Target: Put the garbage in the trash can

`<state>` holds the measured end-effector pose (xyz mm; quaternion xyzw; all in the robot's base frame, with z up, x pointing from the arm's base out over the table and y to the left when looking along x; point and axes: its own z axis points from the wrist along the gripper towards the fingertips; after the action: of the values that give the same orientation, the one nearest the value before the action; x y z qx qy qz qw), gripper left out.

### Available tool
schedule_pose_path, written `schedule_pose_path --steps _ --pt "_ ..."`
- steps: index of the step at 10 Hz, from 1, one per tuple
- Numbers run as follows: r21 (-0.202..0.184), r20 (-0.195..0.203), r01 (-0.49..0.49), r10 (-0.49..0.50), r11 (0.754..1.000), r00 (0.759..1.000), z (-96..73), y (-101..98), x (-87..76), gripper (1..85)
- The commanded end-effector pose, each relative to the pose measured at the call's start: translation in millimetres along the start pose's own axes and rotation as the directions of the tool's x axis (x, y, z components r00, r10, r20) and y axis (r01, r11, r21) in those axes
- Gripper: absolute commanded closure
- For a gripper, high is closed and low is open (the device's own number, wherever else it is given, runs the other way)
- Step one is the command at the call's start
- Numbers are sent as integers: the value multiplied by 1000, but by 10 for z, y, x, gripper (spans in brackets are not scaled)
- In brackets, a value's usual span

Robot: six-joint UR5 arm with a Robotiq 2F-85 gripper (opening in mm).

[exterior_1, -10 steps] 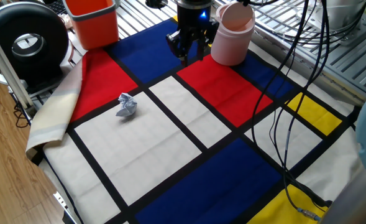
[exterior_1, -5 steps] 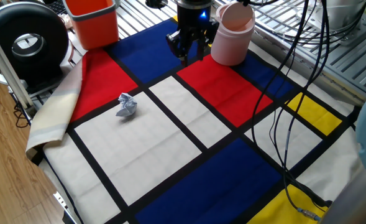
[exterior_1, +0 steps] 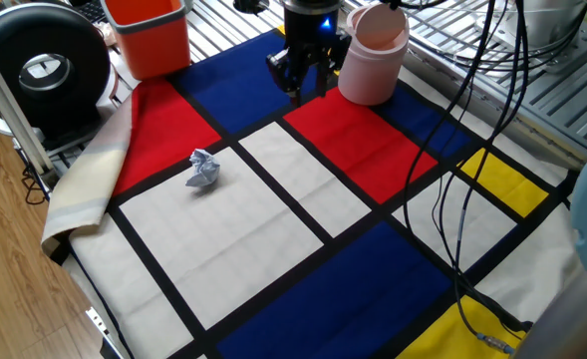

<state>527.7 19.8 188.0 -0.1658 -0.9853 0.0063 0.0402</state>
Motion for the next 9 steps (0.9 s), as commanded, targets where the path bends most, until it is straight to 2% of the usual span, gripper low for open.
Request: schedule_pose_path --steps 1,4,5,7,9 --pt "-25 -3 -5 5 1000 1000 -25 63 -13 847" --pt "-40 10 4 -3 999 1000 -34 139 -73 847" --pt "-54 3 -6 6 999 1000 -65 284 -96 847" --pt "-33 14 20 -19 999 1000 -113 524 -202 847" --pt "-61 24 51 -49 997 998 -49 762 -289 847"
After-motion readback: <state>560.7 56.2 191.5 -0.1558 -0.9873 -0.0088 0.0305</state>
